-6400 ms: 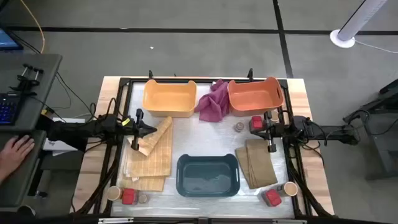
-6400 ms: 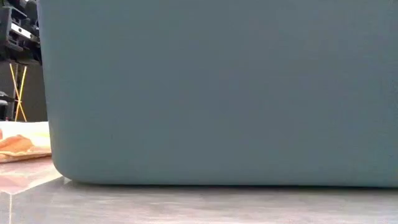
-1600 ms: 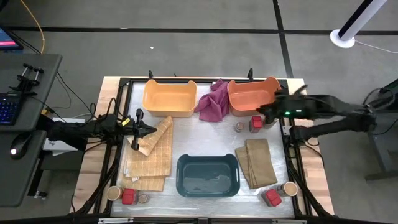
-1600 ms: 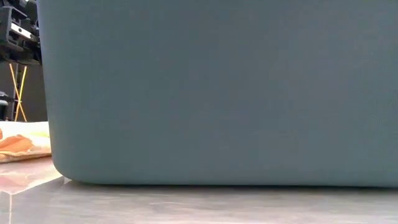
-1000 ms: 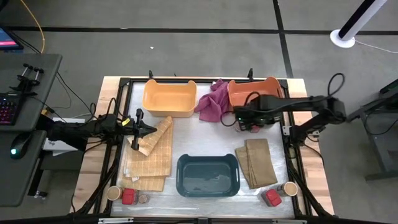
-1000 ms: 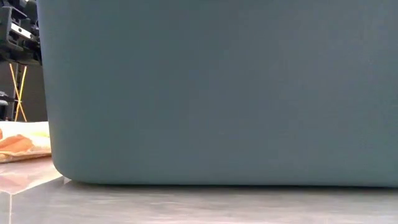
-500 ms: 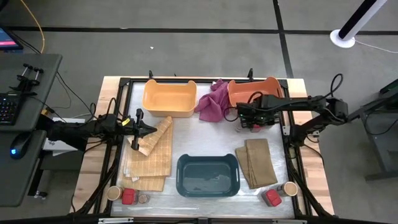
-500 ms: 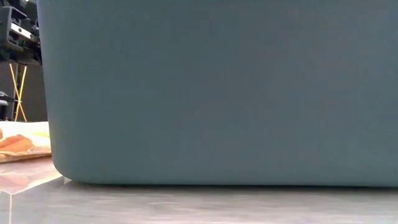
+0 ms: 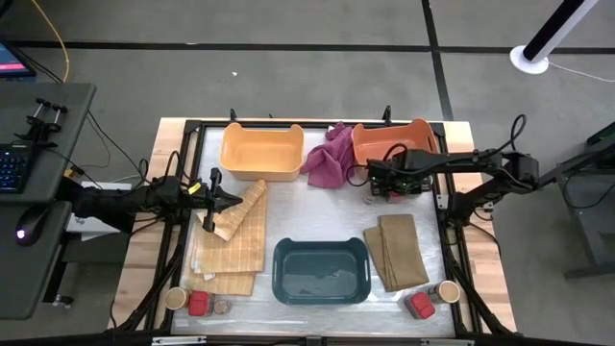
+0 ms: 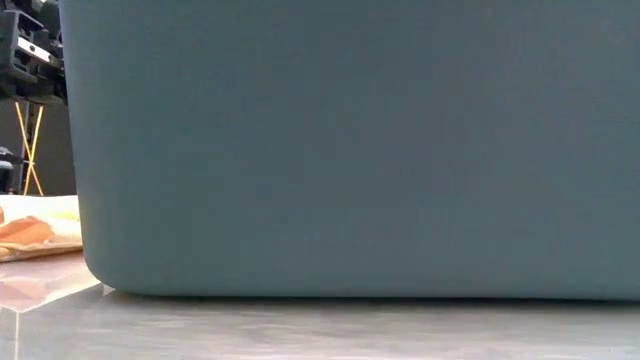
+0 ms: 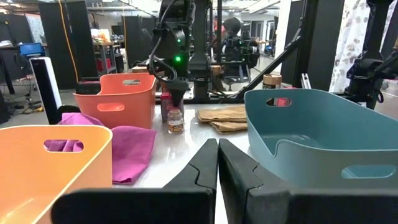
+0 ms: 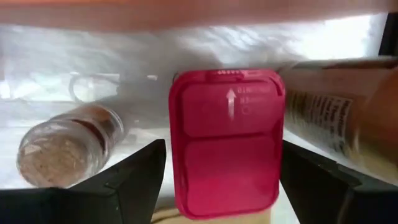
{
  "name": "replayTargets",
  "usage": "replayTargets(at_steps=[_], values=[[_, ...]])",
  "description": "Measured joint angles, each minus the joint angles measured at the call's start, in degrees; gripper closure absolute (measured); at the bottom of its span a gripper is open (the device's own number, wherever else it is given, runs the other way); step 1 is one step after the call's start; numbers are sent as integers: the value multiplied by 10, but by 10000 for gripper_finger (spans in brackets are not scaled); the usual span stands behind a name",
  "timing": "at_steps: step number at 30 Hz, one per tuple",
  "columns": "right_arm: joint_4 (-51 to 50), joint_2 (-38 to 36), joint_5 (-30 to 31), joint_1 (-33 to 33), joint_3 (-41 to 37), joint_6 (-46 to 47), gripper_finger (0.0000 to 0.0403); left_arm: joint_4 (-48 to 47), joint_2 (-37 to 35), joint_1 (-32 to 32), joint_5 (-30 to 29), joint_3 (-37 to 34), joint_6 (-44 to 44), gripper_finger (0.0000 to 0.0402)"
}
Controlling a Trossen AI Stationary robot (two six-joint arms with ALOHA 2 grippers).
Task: Sort spices by type
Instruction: Put the top right red seasoning can into the orange bin
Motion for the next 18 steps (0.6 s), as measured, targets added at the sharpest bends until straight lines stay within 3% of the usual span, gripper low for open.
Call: replayTargets(at_steps=[7, 13, 18], values=[[2, 0, 21, 0, 0, -17, 117, 0, 0, 0, 0, 0, 0, 401], [0, 0, 8, 5, 0, -28, 194, 0, 0, 0, 0, 0, 0, 402], [-15, -1, -33, 30, 16, -52, 193, 0, 0, 0, 0, 0, 0, 401]])
